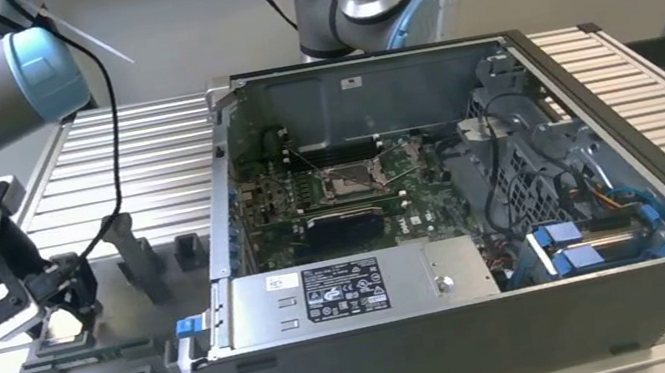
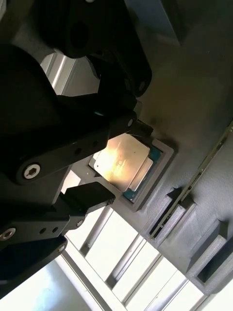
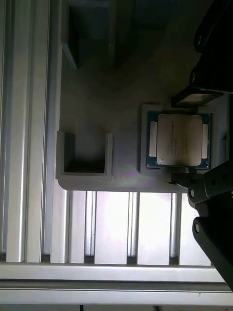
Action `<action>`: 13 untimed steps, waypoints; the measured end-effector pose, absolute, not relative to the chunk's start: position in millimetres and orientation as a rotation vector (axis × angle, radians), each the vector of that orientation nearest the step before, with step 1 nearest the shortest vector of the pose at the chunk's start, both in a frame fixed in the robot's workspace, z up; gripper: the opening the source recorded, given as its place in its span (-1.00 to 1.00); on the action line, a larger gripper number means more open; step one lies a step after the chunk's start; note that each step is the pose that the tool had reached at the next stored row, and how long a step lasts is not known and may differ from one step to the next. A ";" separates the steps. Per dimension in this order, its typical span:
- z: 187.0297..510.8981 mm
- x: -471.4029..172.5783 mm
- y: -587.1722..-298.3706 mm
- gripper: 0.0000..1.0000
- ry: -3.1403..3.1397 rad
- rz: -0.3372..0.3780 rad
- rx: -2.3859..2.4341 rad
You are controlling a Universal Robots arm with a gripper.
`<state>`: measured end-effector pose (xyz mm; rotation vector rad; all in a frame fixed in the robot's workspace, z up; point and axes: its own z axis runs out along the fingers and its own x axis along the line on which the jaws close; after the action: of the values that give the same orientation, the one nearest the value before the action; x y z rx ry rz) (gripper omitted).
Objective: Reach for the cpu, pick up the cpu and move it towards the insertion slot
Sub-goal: 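Pick up the cpu and move it towards the insertion slot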
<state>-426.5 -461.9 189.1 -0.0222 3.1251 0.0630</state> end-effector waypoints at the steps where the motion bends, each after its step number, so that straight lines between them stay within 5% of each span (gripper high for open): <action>1: 188.7 -426.6 -461.9 1.00 3.125 0.063 -0.022; 13: 186.1 -426.9 -461.9 1.00 3.125 0.063 -0.022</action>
<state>-426.9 -461.9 186.1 -0.0221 3.1252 0.0629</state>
